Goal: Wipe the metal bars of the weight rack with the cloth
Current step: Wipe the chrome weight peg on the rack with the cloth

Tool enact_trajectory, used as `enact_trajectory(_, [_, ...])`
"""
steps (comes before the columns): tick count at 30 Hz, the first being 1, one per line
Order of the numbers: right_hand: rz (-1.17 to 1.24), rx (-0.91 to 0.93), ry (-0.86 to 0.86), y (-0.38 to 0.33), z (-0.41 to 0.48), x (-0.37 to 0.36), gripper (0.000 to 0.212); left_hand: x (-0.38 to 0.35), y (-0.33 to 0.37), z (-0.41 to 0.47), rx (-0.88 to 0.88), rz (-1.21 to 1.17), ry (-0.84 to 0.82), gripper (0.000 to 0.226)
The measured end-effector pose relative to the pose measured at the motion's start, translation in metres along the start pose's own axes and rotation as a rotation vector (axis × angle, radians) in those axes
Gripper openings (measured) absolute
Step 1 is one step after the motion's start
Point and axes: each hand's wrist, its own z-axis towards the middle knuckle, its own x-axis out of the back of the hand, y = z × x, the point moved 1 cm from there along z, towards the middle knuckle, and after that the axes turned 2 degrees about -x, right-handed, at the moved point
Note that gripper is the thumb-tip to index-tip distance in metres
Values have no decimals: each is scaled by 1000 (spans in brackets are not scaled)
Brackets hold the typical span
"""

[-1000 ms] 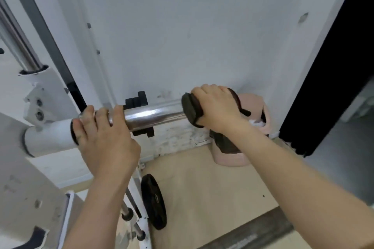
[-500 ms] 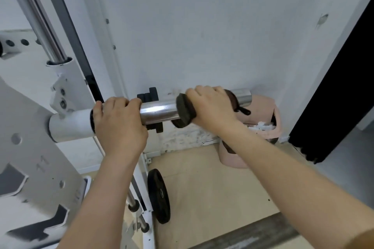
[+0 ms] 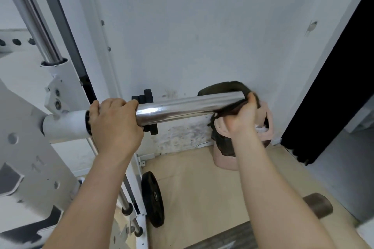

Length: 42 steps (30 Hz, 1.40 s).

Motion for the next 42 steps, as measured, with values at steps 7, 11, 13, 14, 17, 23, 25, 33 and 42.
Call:
enact_trajectory(7, [144, 48, 0, 49, -23, -18, 44, -1, 2, 1, 1, -3, 4, 37])
enact_trajectory(11, [-129, -183, -38, 125, -64, -29, 36, 3, 1, 1, -20, 0, -33, 41])
enact_trajectory(13, [-166, -235, -83, 128, -69, -30, 39, 2, -2, 1, -41, 15, -32, 42])
enact_trajectory(14, [-156, -222, -88, 114, -66, -29, 45, 2, -2, 2, -44, 17, -24, 40])
enact_trajectory(17, [-17, -28, 15, 50, -35, -25, 42, 7, -3, 7, -31, 29, -64, 32])
enact_trajectory(23, [-158, -98, 34, 87, -56, -40, 35, 27, 5, 31, 35, 18, -400, 23])
enact_trajectory(25, [-256, -249, -27, 121, -76, -41, 34, 31, 7, 32, 45, -4, -424, 25])
enact_trajectory(33, [-1207, 68, -217, 60, -139, -22, 18, 28, -3, 3, 19, -285, -142, 63])
enact_trajectory(42, [-2450, 480, -705, 91, -90, -63, 83, 44, -4, -16, 154, -641, 128, 44])
